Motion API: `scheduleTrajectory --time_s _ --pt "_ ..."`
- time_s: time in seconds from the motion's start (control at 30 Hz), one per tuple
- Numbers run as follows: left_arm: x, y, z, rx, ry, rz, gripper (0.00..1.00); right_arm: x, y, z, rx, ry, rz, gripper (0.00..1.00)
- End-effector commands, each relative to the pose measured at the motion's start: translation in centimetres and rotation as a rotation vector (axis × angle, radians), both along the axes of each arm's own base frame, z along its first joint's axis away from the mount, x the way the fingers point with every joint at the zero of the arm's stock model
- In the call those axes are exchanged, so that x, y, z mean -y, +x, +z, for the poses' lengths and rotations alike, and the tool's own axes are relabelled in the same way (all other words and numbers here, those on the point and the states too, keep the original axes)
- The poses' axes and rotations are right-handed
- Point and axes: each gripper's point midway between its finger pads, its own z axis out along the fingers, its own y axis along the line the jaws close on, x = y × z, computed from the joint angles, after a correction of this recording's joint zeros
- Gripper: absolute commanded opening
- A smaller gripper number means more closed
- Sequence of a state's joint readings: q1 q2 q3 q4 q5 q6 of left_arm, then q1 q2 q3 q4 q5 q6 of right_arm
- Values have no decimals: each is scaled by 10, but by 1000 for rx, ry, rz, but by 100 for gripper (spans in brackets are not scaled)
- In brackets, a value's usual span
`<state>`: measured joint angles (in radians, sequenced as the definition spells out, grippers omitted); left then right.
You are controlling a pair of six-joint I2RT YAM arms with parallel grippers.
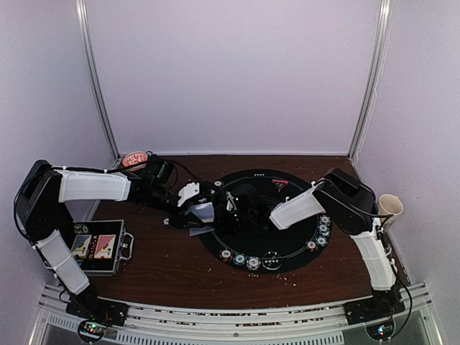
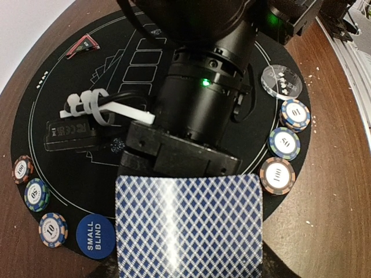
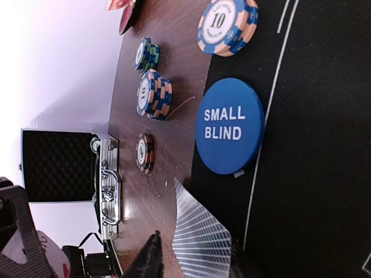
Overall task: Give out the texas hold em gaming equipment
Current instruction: Distribute the poker card in the small blind area.
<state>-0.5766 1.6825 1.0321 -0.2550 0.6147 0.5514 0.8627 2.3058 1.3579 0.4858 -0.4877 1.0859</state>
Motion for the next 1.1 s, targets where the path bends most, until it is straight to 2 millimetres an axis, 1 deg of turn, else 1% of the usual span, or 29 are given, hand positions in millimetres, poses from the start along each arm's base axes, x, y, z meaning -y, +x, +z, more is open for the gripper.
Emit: scheduleTrajectory --time_s 0.0,0.07,0.27,0.37,0.4,0.43,0.57,0.67,0.77,0.87,0.93,1.07 --pt "2 2 15 30 -49 -10 59 12 8 6 47 -91 -43 39" --pt "2 1 15 30 -49 -11 59 20 11 9 60 -119 -66 42" --pt "2 1 14 27 -50 -12 59 47 22 22 93 -159 -140 47" --pt "2 1 14 26 -50 -11 59 61 25 26 104 -181 -167 53" --pt "2 1 15 27 -50 -12 59 65 26 32 110 -180 -175 54" --pt "2 1 15 27 -50 -11 59 69 26 33 112 -185 -179 55" --pt "3 1 13 22 -48 -13 59 91 28 63 150 -158 -212 59" --pt "2 1 11 20 -44 -13 59 102 21 90 195 -106 -221 64" --pt "2 1 10 17 -42 -14 59 100 8 115 224 -42 -183 67" --pt "3 1 11 18 -44 -17 59 93 -6 127 243 -18 -146 69" --pt "3 0 10 15 -44 -18 59 84 -14 126 242 -15 -122 70" --pt "3 0 9 11 -45 -22 59 67 -26 115 219 -14 -73 71"
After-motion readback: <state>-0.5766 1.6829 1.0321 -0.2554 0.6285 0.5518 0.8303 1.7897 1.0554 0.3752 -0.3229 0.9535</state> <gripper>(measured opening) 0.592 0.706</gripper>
